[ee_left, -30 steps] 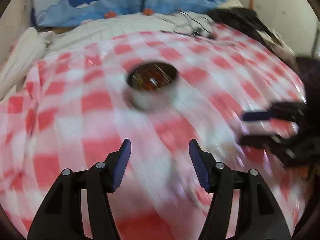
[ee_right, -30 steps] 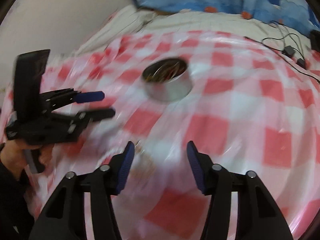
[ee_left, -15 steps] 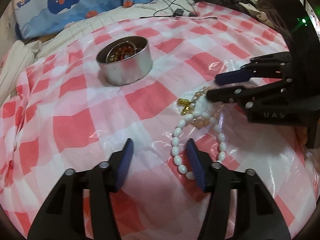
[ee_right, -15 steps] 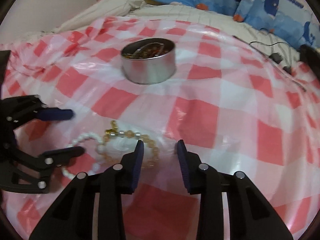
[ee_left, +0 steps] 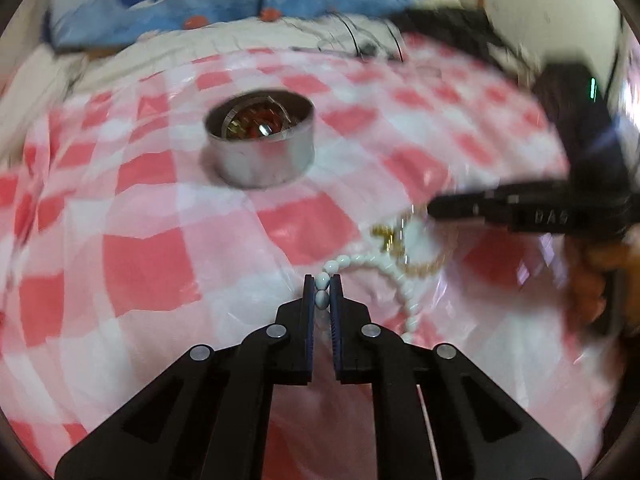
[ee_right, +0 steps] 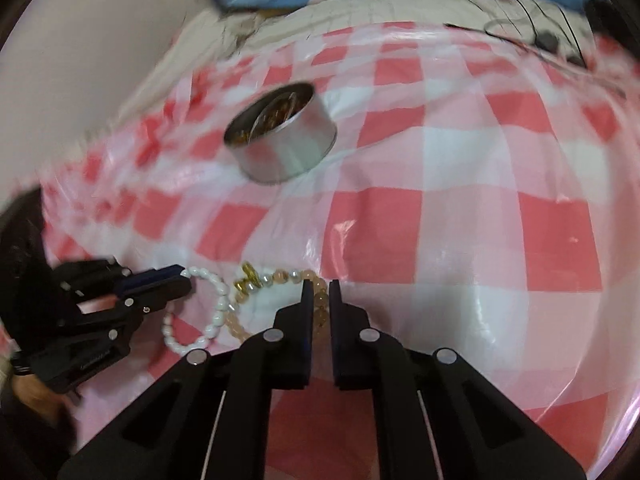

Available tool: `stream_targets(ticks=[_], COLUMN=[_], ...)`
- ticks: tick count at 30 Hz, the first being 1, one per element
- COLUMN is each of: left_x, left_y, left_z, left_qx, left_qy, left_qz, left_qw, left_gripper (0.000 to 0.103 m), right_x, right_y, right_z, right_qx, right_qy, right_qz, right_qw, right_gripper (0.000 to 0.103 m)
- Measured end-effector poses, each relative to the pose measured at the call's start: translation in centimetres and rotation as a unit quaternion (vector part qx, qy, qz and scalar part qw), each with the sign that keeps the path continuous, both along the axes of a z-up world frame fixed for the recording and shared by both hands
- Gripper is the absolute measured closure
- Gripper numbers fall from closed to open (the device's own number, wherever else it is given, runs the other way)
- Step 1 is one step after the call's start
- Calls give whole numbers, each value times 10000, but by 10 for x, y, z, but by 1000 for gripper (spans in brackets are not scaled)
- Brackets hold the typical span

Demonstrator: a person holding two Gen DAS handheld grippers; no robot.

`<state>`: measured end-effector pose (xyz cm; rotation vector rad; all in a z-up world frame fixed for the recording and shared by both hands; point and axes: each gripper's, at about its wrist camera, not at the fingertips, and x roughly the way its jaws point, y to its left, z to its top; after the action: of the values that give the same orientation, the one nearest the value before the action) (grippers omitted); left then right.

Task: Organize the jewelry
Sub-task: 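Grasp the white pearl bracelet with the left tool while the right tool grasps the pale pink bead bracelet, then lower the pearl bracelet into the tin with the left tool while the right tool drops the pink beads in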

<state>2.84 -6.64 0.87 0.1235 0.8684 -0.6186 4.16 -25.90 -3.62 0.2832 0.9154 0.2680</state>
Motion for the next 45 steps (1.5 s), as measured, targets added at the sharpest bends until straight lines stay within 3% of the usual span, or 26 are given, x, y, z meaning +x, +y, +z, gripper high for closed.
stream_targets(ticks=[5,10,17,20,28,45], left_x=[5,10,10,9,8,1], left_y=[13,15,17,18,21,19], left_z=[8,4,7,8,14,27], left_qx=[-446,-309,-271,-264,-303,101], left_qy=[69,77,6,-25,-141,-578], left_qz=[127,271,299,339,409,510], left_qw=[9989,9991,9992,9991,9986,9970], left_gripper=[97,97,96,96,96,96], right_x=[-2,-3,-2,-2,-8,-3], right_y=[-14,-21,-31,-33,-43,-36], right_z=[12,23,27,29,37,34], right_qx=[820,1544,2171,2198,2819,2808], right_qy=[-166,-356,-463,-521,-882,-833], right_qz=[-87,16,7,-7,77,178], right_qw=[9965,9874,9750,9742,9553,9560], right_gripper=[95,95,95,95,95,95])
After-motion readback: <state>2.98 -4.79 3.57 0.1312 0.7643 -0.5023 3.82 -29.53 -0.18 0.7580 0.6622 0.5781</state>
